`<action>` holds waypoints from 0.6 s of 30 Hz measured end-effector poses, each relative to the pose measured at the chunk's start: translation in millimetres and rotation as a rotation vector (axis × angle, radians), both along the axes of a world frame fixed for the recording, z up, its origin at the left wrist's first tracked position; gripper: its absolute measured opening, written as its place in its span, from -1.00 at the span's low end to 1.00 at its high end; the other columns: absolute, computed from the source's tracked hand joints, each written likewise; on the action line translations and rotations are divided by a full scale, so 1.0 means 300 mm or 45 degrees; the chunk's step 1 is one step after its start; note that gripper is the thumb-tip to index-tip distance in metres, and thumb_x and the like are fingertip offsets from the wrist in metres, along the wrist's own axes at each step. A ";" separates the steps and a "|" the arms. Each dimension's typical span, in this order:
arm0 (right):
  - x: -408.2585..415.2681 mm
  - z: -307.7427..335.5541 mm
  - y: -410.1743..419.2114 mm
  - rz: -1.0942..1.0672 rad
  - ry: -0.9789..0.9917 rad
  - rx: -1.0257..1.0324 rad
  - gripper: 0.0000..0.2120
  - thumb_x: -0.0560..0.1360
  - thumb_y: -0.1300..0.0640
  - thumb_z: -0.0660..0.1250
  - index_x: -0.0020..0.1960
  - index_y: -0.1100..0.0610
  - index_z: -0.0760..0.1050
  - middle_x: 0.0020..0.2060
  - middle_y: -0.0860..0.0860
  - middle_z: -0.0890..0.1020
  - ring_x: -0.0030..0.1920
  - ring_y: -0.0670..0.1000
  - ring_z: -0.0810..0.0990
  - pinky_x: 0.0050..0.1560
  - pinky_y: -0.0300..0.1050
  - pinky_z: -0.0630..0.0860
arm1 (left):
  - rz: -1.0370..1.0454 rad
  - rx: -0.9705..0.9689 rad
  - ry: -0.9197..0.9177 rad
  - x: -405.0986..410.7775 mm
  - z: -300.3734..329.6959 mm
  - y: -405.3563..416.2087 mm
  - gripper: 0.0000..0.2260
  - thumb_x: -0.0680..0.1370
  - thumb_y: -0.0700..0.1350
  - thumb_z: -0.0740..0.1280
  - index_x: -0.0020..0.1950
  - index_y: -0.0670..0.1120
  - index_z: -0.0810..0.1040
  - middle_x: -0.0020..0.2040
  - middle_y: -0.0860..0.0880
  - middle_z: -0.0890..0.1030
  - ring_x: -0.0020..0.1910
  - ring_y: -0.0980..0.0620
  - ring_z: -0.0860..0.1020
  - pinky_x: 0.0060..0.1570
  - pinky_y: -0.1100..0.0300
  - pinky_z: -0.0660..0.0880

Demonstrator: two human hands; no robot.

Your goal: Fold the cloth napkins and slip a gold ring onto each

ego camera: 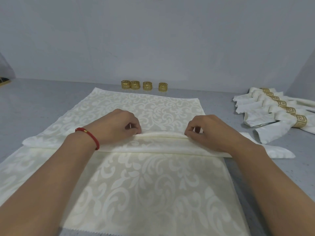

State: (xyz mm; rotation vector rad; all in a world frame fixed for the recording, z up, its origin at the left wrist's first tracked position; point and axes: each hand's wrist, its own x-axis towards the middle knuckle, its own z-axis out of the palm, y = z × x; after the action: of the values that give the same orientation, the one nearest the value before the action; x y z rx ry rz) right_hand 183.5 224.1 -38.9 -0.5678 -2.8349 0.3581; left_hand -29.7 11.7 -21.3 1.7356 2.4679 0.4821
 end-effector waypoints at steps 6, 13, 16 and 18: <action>-0.007 -0.005 0.014 0.010 -0.047 -0.061 -0.88 0.57 0.04 0.39 0.08 -0.13 0.63 0.00 -0.20 0.61 0.03 -0.11 0.56 0.08 -0.05 0.52 | 0.038 -0.044 -0.009 -0.010 -0.021 0.010 -0.88 0.56 -0.09 0.38 0.05 0.12 0.58 0.00 0.15 0.52 -0.04 0.17 0.52 -0.04 0.27 0.45; -0.007 0.035 -0.063 0.006 -0.149 0.280 -0.91 0.59 0.17 0.27 -0.03 0.00 0.42 -0.05 -0.09 0.53 -0.03 0.01 0.50 -0.10 -0.06 0.43 | 0.017 -0.162 0.394 0.054 -0.005 0.036 -0.89 0.57 -0.13 0.28 -0.05 0.05 0.37 -0.16 0.14 0.39 -0.16 0.07 0.41 -0.16 0.15 0.26; 0.044 -0.011 -0.116 0.129 -0.095 0.637 -0.76 0.40 0.36 0.37 -0.06 0.08 0.44 -0.16 -0.02 0.49 -0.17 0.07 0.48 -0.25 -0.03 0.41 | -0.103 -0.150 0.586 0.072 -0.050 0.000 -0.81 0.54 -0.23 0.28 0.01 0.05 0.36 -0.06 0.09 0.39 -0.06 0.02 0.41 -0.17 0.12 0.32; 0.074 -0.043 -0.114 0.171 -0.106 0.644 -0.69 0.34 0.42 0.39 -0.03 0.10 0.48 -0.15 0.00 0.50 -0.18 0.08 0.49 -0.24 -0.01 0.44 | -0.099 -0.149 0.400 0.065 -0.060 -0.034 -0.74 0.53 -0.29 0.26 0.04 0.08 0.42 -0.02 0.13 0.39 0.00 0.07 0.43 -0.05 0.12 0.44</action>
State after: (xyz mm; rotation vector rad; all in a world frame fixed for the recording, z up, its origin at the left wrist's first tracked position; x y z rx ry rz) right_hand 205.7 190.0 -51.8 -0.2911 -2.8827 -0.3647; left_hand -10.3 1.4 -39.3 1.9805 2.5515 0.0581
